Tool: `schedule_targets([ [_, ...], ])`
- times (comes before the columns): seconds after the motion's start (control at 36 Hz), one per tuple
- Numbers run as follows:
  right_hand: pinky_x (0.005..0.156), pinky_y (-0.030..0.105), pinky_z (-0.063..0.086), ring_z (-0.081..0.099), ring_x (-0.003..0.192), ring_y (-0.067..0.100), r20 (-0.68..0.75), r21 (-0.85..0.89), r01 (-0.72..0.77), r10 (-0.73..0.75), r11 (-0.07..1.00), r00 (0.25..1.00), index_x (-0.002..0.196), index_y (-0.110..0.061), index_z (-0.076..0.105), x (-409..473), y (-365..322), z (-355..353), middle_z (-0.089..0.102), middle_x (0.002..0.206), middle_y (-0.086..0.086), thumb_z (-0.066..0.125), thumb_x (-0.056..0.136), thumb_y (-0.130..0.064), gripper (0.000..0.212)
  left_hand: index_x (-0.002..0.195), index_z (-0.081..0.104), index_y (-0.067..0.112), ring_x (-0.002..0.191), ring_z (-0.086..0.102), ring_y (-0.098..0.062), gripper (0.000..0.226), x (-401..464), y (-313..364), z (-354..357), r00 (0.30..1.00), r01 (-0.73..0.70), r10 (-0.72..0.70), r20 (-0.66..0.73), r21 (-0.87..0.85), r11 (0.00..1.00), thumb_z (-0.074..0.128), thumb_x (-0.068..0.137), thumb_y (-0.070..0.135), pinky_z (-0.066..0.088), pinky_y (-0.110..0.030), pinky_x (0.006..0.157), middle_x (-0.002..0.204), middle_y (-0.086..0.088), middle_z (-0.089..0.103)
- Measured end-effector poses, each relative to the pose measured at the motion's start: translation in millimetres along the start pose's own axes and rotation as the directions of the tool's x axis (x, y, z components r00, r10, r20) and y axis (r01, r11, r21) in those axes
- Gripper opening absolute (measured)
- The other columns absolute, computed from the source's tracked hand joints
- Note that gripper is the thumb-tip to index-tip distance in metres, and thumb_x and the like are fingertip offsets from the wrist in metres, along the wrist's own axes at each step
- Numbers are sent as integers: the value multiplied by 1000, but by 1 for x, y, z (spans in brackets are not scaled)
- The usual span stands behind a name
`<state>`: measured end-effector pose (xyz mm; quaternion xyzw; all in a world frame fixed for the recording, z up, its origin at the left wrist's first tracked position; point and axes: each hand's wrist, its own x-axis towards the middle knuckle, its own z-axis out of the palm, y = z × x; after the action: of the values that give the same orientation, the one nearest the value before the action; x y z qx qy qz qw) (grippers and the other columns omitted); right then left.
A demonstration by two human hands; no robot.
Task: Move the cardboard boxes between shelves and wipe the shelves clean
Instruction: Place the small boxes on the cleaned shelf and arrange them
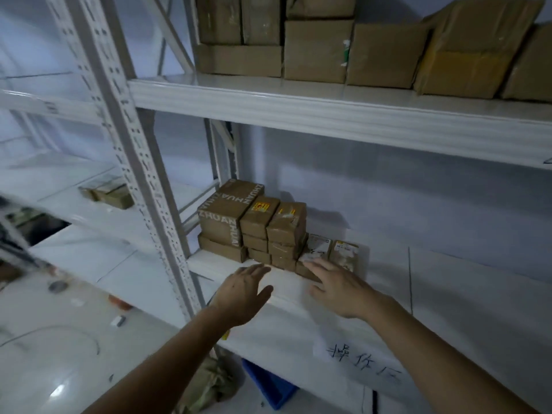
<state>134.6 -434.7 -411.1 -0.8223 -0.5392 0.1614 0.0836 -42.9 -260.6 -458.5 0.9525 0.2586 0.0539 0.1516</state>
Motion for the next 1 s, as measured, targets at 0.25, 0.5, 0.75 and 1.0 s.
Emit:
schedule_targets([
  [0.25, 121, 30, 19, 18, 153, 13, 103, -18, 271, -267, 963, 958, 162, -27, 22, 25, -125, 31, 17, 168, -7, 42, 106, -47, 63, 154, 41, 30, 142, 44, -17, 54, -124, -56, -70, 983, 182, -179, -46, 62, 981, 44, 104, 52, 39, -38, 117, 159, 4, 42],
  [0.5, 123, 30, 17, 15, 154, 12, 156, -62, 522, -509, 850, 847, 162, -28, 22, 63, -281, 55, 18, 169, -5, 41, 105, -51, 64, 154, 40, 27, 140, 46, -18, 58, -232, -164, -124, 900, 410, -399, -176, 31, 912, 44, 104, 55, 38, -37, 116, 157, 4, 46],
  [0.75, 122, 32, 20, 18, 153, 14, 189, -80, 629, -608, 773, 771, 162, -27, 21, 106, -446, 94, 20, 168, -4, 40, 105, -50, 64, 152, 43, 29, 139, 46, -18, 54, -320, -289, -166, 808, 556, -532, -251, 29, 831, 44, 104, 54, 38, -35, 114, 156, 6, 47],
  [1.0, 120, 37, 27, 27, 149, 15, 196, 0, 649, -637, 761, 746, 160, -32, 21, 139, -555, 128, 26, 165, -7, 42, 105, -49, 62, 153, 40, 30, 141, 43, -16, 56, -363, -392, -189, 775, 616, -594, -215, 52, 786, 42, 104, 57, 34, -34, 116, 157, 8, 44],
])
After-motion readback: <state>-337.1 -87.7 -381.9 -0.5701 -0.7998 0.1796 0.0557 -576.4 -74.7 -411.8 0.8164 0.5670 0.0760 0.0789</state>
